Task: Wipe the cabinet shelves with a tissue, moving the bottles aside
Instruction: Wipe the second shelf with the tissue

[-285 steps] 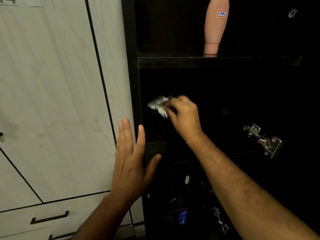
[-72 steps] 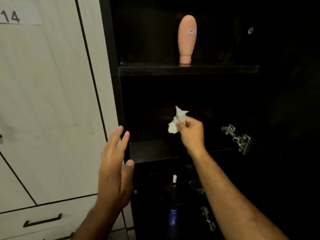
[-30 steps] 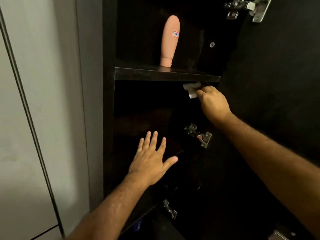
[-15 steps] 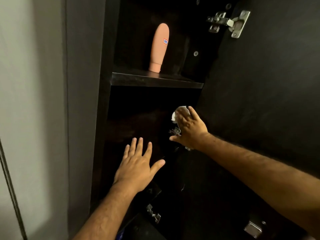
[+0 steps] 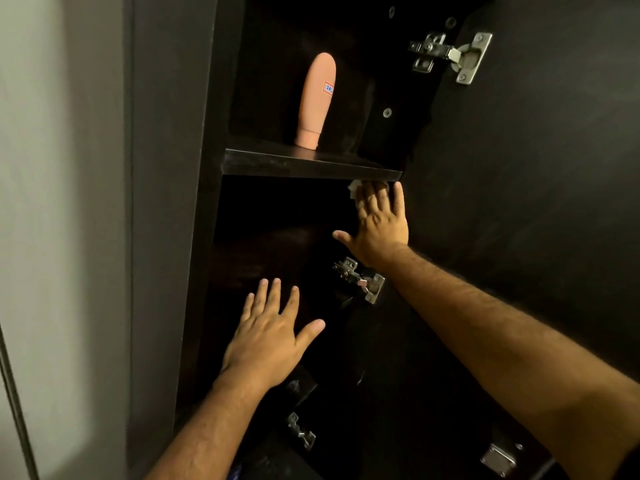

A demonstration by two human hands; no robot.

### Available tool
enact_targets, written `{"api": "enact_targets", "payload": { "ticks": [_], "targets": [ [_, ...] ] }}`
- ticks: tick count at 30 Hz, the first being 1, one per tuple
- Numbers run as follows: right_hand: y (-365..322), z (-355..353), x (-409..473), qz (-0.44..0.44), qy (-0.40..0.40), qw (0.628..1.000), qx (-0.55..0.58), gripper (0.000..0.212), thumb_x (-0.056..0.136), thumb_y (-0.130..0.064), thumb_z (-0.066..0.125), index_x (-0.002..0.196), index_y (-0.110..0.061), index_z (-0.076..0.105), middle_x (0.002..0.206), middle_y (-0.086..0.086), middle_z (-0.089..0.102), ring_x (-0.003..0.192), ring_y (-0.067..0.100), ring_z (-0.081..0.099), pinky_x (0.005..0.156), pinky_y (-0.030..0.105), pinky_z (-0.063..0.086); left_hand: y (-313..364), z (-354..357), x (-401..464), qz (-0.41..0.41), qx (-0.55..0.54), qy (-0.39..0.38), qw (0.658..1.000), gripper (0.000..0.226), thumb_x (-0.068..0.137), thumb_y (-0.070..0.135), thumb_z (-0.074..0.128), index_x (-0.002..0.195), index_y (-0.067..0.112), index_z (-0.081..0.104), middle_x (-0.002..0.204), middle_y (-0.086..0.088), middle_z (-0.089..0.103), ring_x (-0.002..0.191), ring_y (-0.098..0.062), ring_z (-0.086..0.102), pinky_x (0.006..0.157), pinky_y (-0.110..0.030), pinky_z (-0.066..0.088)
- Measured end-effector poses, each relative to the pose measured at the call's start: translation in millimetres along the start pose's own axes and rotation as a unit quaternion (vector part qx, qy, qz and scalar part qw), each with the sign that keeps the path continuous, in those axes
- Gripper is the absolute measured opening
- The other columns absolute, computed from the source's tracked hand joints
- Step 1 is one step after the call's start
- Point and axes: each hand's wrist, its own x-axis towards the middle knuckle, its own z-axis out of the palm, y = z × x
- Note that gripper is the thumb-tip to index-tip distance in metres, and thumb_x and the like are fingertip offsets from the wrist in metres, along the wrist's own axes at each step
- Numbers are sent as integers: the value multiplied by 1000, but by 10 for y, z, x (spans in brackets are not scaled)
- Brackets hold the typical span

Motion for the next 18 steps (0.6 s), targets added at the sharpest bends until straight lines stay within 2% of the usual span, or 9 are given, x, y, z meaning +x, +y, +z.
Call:
{"api": "enact_targets", "payload": {
  "ticks": [4, 12, 15, 18],
  "targets": [
    [-125, 22, 49, -3, 2, 1000, -13, 94, 88, -78, 6, 151, -11, -17, 159, 11, -23, 145, 29, -27, 113, 49, -25, 8, -1, -13, 0, -1, 3, 1000, 102, 67, 80, -19, 153, 27, -5, 161, -6, -14, 144, -18, -26, 119, -37, -12],
    [-87, 34, 68, -22, 14, 999, -19, 95, 89, -77, 16, 155, -13, -9, 162, 13, -16, 147, 32, -22, 114, 54, -22, 20, -30, -29, -2, -6, 0, 1000, 101, 68, 79, -19, 153, 26, -5, 161, -6, -14, 144, -18, -27, 118, -36, -14],
    [-61, 76, -90, -22, 7, 999, -27, 94, 89, -76, 7, 154, -8, -4, 162, 16, -10, 148, 34, -17, 116, 54, -18, 24, -54, -31, -5, -10, -4, 1000, 91, 79, 77, -9, 154, 26, -3, 162, -6, -13, 145, -18, -26, 119, -37, -12],
    [-99, 238, -328, -50, -8, 999, -16, 95, 87, -76, -3, 152, -7, -10, 161, 15, -15, 147, 31, -21, 117, 52, -17, 25, -67, -31, -7, -9, -12, 1000, 87, 83, 73, 0, 154, 25, 0, 162, -7, -11, 146, -19, -24, 120, -37, -11]
  ]
}}
